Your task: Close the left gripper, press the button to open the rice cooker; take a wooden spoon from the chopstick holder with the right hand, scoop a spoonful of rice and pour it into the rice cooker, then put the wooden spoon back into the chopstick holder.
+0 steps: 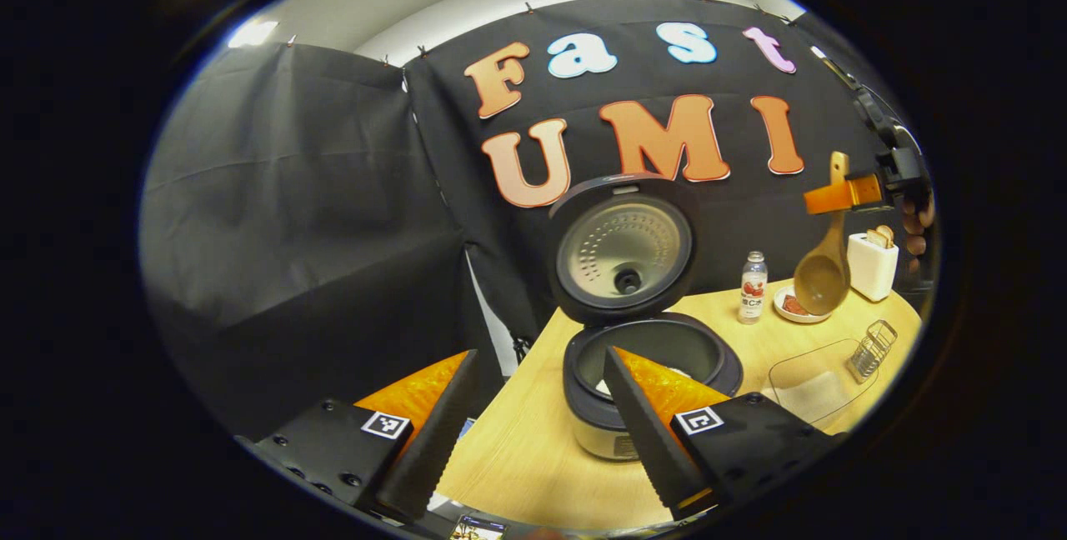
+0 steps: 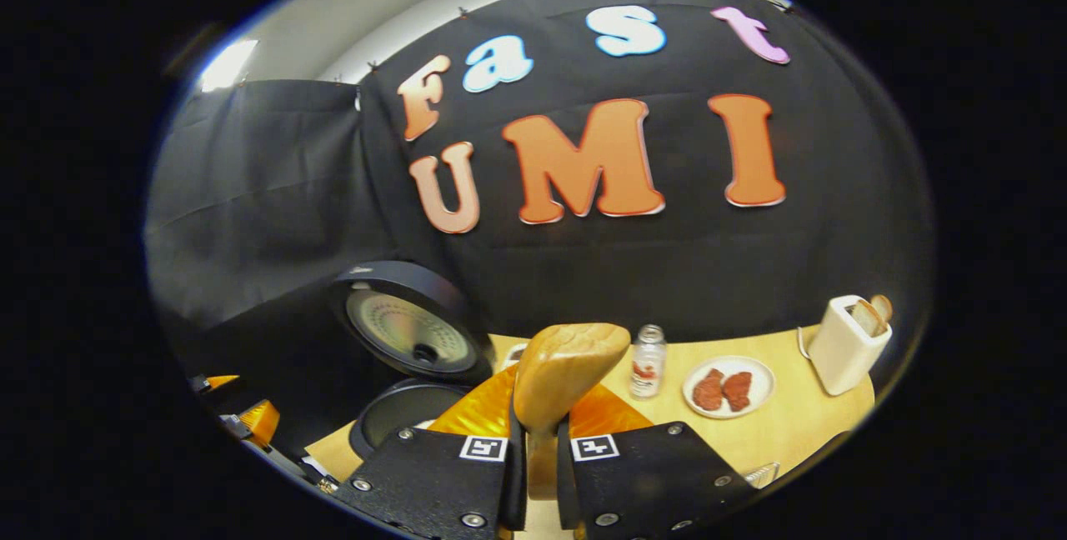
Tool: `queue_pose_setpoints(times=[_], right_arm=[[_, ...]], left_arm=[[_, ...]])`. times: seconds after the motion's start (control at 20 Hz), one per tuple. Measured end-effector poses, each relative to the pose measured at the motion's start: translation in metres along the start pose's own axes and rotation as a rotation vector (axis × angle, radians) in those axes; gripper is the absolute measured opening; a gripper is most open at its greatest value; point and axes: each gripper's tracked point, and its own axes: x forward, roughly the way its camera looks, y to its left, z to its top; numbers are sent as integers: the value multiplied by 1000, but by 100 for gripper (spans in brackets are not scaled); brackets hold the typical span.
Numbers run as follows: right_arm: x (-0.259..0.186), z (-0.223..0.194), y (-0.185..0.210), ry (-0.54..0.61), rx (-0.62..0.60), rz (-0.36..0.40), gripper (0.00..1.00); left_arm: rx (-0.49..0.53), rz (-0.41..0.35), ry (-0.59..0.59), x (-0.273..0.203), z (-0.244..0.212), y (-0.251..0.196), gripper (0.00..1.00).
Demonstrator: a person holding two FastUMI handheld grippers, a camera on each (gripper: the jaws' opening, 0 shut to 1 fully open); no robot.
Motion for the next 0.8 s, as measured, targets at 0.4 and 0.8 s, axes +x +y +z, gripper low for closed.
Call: queue_pose_setpoints(times=[0.4,0.8], right_arm=[[-51,-40,-127,54,97,-211,14],[-59,-98,-195,118,125,-296,14]], left_arm=[[5,-49,24,-12,7,-52,92],[13,-31,32,-25,21,-80,100]])
